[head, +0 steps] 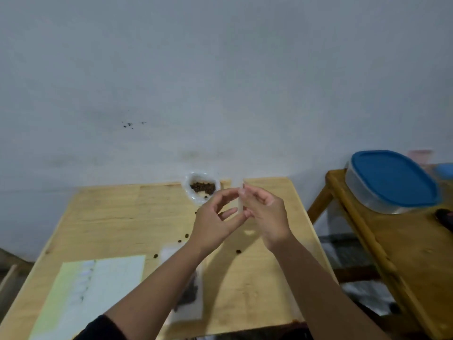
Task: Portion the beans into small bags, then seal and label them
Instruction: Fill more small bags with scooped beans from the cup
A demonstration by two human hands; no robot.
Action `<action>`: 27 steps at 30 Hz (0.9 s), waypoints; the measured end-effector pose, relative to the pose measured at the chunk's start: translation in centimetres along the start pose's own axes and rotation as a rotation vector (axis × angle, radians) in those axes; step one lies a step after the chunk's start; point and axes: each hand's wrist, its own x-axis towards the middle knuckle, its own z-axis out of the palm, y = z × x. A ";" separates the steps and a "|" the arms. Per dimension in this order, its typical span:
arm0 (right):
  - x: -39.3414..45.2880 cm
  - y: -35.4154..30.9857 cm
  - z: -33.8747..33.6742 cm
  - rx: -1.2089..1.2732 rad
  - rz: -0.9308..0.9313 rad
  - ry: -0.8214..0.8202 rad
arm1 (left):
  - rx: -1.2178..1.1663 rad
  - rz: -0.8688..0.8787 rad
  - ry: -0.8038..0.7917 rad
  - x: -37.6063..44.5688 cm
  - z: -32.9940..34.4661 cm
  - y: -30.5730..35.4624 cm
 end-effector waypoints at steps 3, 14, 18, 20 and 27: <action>0.8 -0.2 2.6 -0.038 -0.021 -0.011 | -0.063 -0.056 0.076 1.4 -2.6 0.5; 1.9 1.0 9.2 -0.396 -0.203 -0.036 | -0.142 -0.176 0.243 4.1 -8.9 1.0; 2.1 1.2 11.3 -0.602 -0.365 0.096 | -0.138 -0.162 0.253 4.1 -9.6 0.9; 2.4 1.5 11.7 -0.689 -0.413 0.145 | -0.046 -0.138 0.293 4.2 -9.7 0.8; 4.3 0.9 11.2 -0.752 -0.431 0.095 | 0.160 -0.069 0.420 5.1 -9.7 1.6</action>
